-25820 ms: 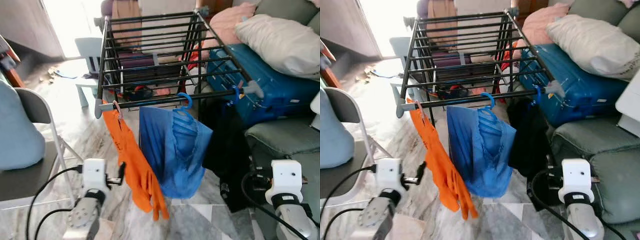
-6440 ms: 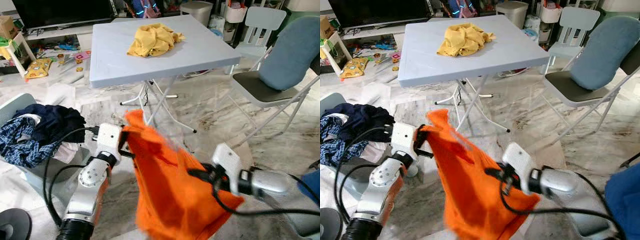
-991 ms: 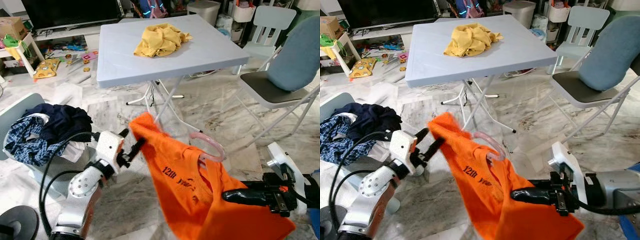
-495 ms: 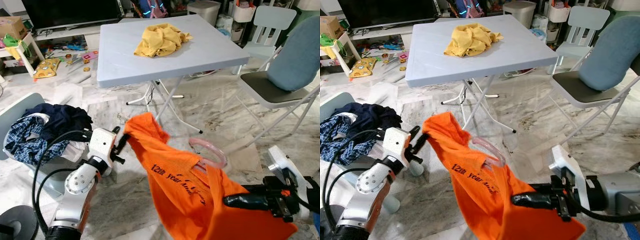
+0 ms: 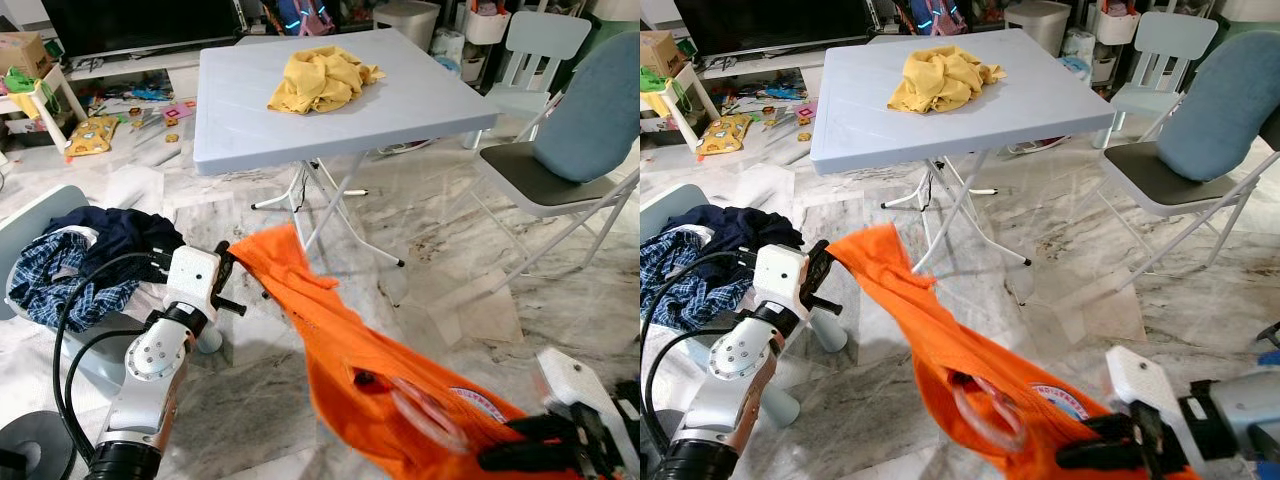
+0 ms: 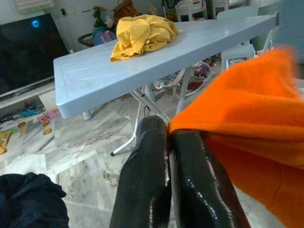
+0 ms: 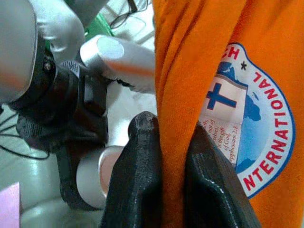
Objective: Hang hanger
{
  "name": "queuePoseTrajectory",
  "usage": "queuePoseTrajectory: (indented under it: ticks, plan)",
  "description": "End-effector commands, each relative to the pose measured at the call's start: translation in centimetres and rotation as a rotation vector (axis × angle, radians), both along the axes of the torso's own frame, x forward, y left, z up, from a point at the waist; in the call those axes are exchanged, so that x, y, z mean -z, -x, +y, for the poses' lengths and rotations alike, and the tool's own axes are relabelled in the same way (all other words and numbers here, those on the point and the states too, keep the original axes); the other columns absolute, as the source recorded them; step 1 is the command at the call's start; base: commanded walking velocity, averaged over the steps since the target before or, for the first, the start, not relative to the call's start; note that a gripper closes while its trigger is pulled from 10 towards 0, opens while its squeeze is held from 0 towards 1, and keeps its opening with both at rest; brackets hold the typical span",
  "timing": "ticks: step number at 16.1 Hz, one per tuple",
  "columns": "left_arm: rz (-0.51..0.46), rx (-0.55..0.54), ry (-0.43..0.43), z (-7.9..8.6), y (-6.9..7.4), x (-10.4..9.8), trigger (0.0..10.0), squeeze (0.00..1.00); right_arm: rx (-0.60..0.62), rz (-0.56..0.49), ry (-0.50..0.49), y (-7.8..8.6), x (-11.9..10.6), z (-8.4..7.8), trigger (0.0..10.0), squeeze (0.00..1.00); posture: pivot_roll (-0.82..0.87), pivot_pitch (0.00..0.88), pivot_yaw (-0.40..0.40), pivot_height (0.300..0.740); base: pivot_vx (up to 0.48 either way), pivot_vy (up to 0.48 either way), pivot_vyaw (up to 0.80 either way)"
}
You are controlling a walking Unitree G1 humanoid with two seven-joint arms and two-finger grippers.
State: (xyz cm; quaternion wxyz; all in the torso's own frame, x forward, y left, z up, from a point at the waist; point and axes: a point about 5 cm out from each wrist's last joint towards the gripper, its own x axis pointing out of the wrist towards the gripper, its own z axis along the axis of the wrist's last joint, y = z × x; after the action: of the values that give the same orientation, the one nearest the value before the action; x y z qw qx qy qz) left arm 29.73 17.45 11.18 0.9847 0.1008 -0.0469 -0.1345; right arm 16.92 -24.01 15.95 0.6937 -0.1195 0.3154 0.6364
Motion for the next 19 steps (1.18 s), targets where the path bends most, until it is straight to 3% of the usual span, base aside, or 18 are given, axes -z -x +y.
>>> queuePoseTrajectory:
  ticks: [1, 3, 10, 11, 14, 15, 16, 17, 19]
  plan:
    - [-0.026, -0.129, 0.013, 2.4, -0.4, -0.8, 0.0, 0.00, -0.066, 0.050, 0.073, 0.7, -0.1, -1.1, 10.0, 0.00, -0.18, 0.042, 0.038, 0.740, 0.000, 0.000, 0.00]
    - [-0.004, -0.121, 0.022, 2.3, -0.5, -0.4, 0.0, 0.00, -0.114, 0.020, 0.112, 0.6, -0.8, -1.7, 10.0, 0.00, -0.18, 0.043, 0.039, 0.740, 0.000, 0.000, 0.00]
    - [0.238, -0.001, 0.016, 1.0, 0.5, 3.5, 0.0, 0.00, -0.195, -0.103, -0.018, -0.7, -5.5, -0.3, 10.0, 0.00, -0.19, 0.045, 0.042, 0.740, 0.000, 0.000, 0.00]
    - [0.322, 0.066, 0.025, 0.3, 1.1, 4.7, 0.0, 0.00, -0.179, -0.116, -0.061, -1.1, -6.2, 0.0, 10.0, 0.00, -0.19, 0.046, 0.039, 0.740, 0.000, 0.000, 0.00]
    - [0.380, 0.102, 0.037, -0.4, 1.8, 5.3, 0.0, 0.00, -0.135, -0.108, -0.105, -1.5, -5.8, 0.3, 10.0, 0.00, -0.18, 0.048, 0.033, 0.740, 0.000, 0.000, 0.00]
    - [0.380, 0.066, 0.022, 0.1, 1.8, 5.4, 0.0, 0.00, -0.098, -0.105, -0.147, -1.9, -5.5, 0.8, 10.0, 0.00, -0.18, 0.048, 0.031, 0.740, 0.000, 0.000, 0.00]
    - [0.382, 0.017, 0.026, 0.7, 1.7, 5.4, 1.1, 1.00, -0.089, -0.105, -0.175, -2.0, -5.4, 1.2, 10.0, 0.00, -0.17, 0.046, 0.031, 0.740, 0.000, 0.000, 0.00]
    - [0.383, -0.008, 0.032, 1.0, 1.6, 5.4, 10.0, 1.00, -0.073, -0.113, -0.194, -2.3, -5.3, 1.4, 10.0, 0.00, -0.17, 0.046, 0.030, 0.740, 0.000, 0.000, 0.00]
    - [0.410, -0.007, 0.061, 1.0, 1.8, 5.6, 10.0, 1.00, -0.039, -0.110, -0.261, -2.9, -5.3, 2.4, 10.0, 0.00, -0.16, 0.045, 0.030, 0.740, 0.000, 0.000, 0.00]
